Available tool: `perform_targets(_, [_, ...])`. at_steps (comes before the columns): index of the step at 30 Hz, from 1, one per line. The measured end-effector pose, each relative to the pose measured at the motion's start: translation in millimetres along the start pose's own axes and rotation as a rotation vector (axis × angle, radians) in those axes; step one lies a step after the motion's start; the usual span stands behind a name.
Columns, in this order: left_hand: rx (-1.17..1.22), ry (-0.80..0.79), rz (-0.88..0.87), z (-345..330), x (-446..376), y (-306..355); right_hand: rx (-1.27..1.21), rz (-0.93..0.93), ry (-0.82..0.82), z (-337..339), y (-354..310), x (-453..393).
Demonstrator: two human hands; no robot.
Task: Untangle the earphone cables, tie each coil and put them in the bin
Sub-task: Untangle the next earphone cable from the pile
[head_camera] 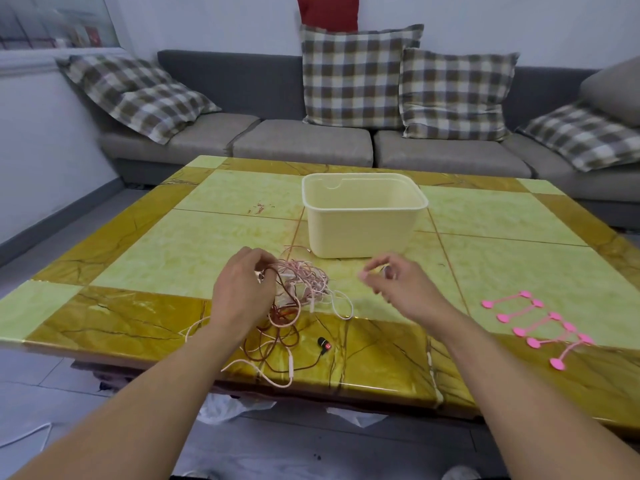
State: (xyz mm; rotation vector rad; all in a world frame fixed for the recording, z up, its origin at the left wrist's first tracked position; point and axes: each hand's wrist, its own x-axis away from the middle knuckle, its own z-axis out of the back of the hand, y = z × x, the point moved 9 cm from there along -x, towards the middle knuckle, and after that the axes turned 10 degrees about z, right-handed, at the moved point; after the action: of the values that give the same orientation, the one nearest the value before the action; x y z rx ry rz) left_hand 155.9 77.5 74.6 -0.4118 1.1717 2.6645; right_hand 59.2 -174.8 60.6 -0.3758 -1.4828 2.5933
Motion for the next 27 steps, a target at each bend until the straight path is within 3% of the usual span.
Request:
perform_targets(3, [-0.034,-0.028,-0.006,-3.2,3.2,5.5,0.265,0.052,-0.189,-36.2,6.3,4.0])
perform_targets(6, [-0.041,-0.055,0.006,-4.9,4.5,9.2,0.332,0.039,-0.25,-54.7,11.3,3.4])
perform_targets(13, [0.02,-0.213,0.018,-14.8,10.4,14.6,0.375,0.056,-0.177,-69.6,1.9,-5.9])
perform_targets(16, [-0.001,-0.307,0.046,-21.8,13.2,9.7,0.369,0.035,-0.066,-64.0,3.0,-10.9])
perform_targets(19, [-0.036,-0.279,0.075,-20.8,11.8,2.8,0.4,-0.002,0.048,-55.7,9.3,-17.4])
perform_targets(24, [-0.318,-0.277,0.108,-26.6,10.0,-2.1,0.578,-0.182,-0.186,-68.9,26.3,-14.2])
perform_targets(27, [-0.465,-0.316,0.076,-31.2,15.2,-2.6,0.575,-0.16,-0.135,-68.0,21.0,-15.4])
